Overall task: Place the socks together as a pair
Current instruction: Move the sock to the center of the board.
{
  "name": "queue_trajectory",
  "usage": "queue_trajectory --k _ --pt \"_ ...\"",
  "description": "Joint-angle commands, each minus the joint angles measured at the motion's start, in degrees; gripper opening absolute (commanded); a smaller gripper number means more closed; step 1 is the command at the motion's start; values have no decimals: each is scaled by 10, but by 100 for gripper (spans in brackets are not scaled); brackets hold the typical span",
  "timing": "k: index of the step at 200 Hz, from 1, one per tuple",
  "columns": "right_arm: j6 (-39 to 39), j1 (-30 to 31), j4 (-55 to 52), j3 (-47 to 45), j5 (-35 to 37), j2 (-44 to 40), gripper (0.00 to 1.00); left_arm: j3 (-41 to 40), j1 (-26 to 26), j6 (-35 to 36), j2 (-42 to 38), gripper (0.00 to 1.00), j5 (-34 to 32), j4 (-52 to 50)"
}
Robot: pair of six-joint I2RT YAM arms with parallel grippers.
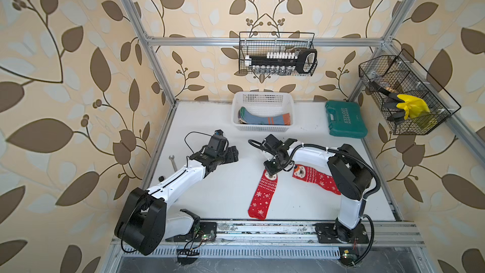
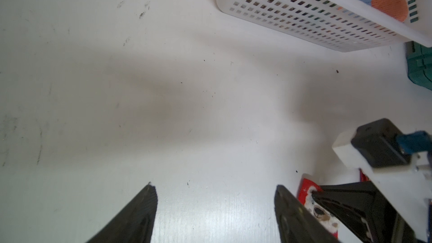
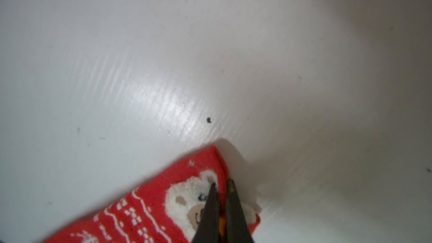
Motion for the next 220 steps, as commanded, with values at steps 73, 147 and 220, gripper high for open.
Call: queue_trajectory --k 73,147,220 --pt "181 -236 204 -87 -103 -55 0 12 -4 0 6 76 -3 0" --pt "358 -282 428 -149 -178 -2 0 34 -5 -2 44 74 15 -8" --pt "395 -283 489 -205 -128 -52 14 62 -30 -6 85 73 36 -4"
